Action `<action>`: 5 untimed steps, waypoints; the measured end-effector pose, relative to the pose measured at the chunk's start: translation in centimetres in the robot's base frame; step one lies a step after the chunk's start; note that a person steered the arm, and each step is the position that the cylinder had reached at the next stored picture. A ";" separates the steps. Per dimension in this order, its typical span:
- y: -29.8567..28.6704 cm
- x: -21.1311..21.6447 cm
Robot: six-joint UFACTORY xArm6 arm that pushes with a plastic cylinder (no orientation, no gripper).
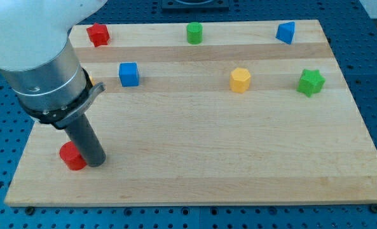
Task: Push the red circle towards the bottom left
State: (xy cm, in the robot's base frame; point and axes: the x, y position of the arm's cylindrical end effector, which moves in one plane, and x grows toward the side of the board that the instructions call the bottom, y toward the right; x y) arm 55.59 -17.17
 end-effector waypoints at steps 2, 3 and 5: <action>-1.4 0.0; -1.5 0.0; -1.4 0.0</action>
